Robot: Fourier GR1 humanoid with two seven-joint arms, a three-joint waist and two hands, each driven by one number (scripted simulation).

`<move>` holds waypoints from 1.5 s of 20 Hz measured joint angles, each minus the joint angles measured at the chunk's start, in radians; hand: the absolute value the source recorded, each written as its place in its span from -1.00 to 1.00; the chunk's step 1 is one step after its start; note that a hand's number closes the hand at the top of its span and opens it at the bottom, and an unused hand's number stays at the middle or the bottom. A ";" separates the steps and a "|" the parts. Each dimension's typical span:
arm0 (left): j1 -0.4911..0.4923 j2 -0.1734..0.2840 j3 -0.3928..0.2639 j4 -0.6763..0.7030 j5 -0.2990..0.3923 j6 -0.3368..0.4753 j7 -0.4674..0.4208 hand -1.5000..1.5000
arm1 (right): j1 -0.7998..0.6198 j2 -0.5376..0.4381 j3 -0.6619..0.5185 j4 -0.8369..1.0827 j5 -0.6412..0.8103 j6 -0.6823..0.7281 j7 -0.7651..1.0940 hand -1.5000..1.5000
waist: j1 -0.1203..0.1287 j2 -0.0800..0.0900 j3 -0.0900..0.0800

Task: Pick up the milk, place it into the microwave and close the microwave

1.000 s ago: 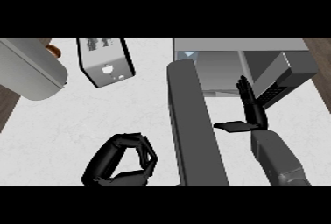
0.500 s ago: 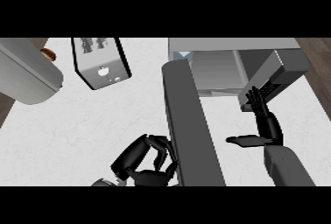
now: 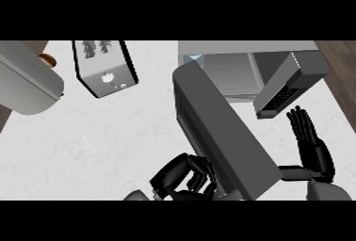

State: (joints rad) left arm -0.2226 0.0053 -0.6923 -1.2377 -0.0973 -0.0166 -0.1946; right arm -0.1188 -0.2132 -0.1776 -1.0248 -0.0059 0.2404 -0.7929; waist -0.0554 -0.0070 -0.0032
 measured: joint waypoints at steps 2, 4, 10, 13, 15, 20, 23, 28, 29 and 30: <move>-0.053 0.000 -0.053 0.049 0.038 0.055 -0.001 1.00 | 0.044 -0.012 -0.001 -0.087 -0.022 0.019 0.031 -1.00 | -0.008 0.002 0.000; -0.092 0.001 -0.117 0.087 0.079 0.128 -0.006 1.00 | 0.079 -0.019 -0.002 -0.166 -0.049 0.042 0.074 -1.00 | -0.012 0.004 0.000; -0.208 0.006 -0.237 0.146 0.246 0.330 0.010 1.00 | 0.116 -0.054 -0.009 -0.306 -0.144 0.141 0.163 -1.00 | -0.042 0.013 -0.001; -0.249 0.006 -0.268 0.152 0.313 0.424 -0.001 1.00 | 0.109 -0.068 -0.010 -0.354 -0.179 0.169 0.205 -1.00 | -0.057 0.017 -0.001; -0.276 0.004 -0.275 0.158 0.359 0.468 -0.014 1.00 | 0.103 -0.080 -0.008 -0.380 -0.198 0.189 0.232 -1.00 | -0.071 0.020 -0.002; -0.351 0.002 -0.272 0.178 0.451 0.557 -0.059 1.00 | 0.092 -0.112 0.012 -0.441 -0.244 0.266 0.269 -1.00 | -0.106 0.028 -0.003; -0.401 0.002 -0.262 0.194 0.499 0.593 -0.077 1.00 | 0.085 -0.136 0.021 -0.471 -0.275 0.310 0.294 -1.00 | -0.131 0.032 -0.004; -0.497 0.000 -0.223 0.241 0.580 0.630 -0.081 1.00 | 0.074 -0.162 0.033 -0.518 -0.326 0.356 0.336 -1.00 | -0.171 0.042 -0.003; -0.516 -0.001 -0.214 0.253 0.595 0.638 -0.079 1.00 | 0.067 -0.168 0.032 -0.526 -0.338 0.362 0.344 -1.00 | -0.178 0.044 -0.003; -0.531 -0.001 -0.205 0.266 0.610 0.644 -0.079 1.00 | 0.065 -0.171 0.034 -0.535 -0.348 0.367 0.353 -1.00 | -0.186 0.046 -0.003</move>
State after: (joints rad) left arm -0.7536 0.0039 -0.8977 -0.9716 0.5129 0.6273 -0.2738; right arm -0.0541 -0.3847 -0.1440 -1.5595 -0.3538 0.6077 -0.4400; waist -0.2419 0.0392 -0.0066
